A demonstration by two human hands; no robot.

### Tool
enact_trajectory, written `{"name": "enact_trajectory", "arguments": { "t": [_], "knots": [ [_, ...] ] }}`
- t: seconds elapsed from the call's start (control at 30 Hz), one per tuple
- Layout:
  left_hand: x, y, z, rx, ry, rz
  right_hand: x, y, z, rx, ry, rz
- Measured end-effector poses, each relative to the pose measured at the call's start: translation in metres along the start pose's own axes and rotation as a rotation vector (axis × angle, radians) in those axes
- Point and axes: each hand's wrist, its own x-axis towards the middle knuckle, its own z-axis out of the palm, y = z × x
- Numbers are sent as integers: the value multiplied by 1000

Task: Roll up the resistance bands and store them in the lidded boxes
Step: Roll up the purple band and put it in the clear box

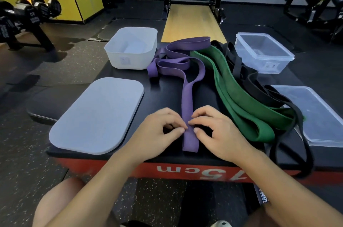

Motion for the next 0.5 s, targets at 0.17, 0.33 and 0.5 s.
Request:
{"name": "enact_trajectory", "arguments": {
  "t": [0.17,0.33,0.5],
  "knots": [
    [-9,1,-5,19,-103,118,-1,-8,1,-32,-8,-11],
    [-16,-4,0,142,-119,160,0,-7,3,-56,45,-45],
    [-15,-4,-1,204,-131,186,-10,-8,-2,-49,30,-197]
  ]
}}
